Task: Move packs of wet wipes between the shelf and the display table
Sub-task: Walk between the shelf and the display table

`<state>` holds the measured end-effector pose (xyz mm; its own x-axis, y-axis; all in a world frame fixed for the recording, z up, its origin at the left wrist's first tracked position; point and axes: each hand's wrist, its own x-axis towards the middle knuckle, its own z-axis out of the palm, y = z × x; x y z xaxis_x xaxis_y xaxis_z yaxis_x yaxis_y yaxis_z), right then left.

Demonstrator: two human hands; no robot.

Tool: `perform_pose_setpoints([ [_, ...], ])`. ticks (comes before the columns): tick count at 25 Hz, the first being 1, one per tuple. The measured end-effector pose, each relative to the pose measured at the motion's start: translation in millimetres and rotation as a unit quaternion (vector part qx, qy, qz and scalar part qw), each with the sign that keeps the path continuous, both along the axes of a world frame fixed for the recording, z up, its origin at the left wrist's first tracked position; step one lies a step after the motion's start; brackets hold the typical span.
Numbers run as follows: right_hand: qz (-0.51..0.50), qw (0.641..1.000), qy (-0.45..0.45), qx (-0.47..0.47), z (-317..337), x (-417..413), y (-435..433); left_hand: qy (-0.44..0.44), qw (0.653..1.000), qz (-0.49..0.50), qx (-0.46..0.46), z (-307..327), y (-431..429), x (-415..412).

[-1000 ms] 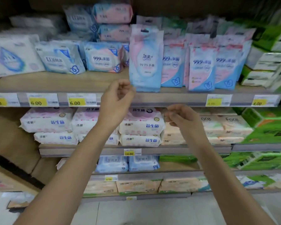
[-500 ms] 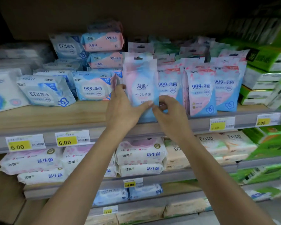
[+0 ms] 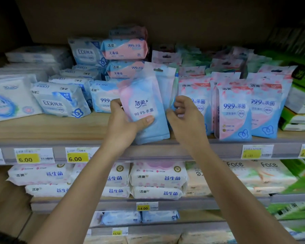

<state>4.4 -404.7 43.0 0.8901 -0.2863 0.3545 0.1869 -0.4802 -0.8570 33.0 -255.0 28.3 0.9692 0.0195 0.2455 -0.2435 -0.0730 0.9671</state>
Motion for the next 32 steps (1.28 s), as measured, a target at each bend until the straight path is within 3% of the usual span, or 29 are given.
perform_pose_setpoints([
  [3, -0.006, 1.0, -0.013, -0.002, 9.5, 11.6, 13.8, 0.01, 0.994, -0.03, -0.107, -2.5, 13.4, 8.0],
  [9, -0.023, 0.998, 0.021, 0.057, 13.7, 30.8, 22.8, 0.025, 0.989, -0.053, -0.133, -0.9, 26.5, 9.7],
  [15, 0.117, 0.963, -0.094, 0.222, 20.6, 11.2, 29.4, -0.013, 0.986, -0.032, -0.163, 19.2, 47.5, -7.8],
  [19, 0.158, 0.945, -0.143, 0.249, 29.8, -3.9, 32.7, -0.042, 0.98, 0.027, -0.192, 26.2, 70.4, -39.2],
  [24, 0.253, 0.926, -0.014, 0.281, -16.7, -32.9, 67.4, -0.017, 0.961, 0.123, -0.246, -14.8, 87.4, -108.5],
  [27, 0.336, 0.903, 0.102, 0.247, -62.7, -59.8, 83.3, 0.044, 0.949, 0.245, -0.194, -59.1, 94.3, -167.2],
  [32, 0.456, 0.842, 0.255, 0.137, -117.0, -111.4, 113.8, 0.109, 0.869, 0.464, -0.134, -112.9, 98.3, -274.9],
])
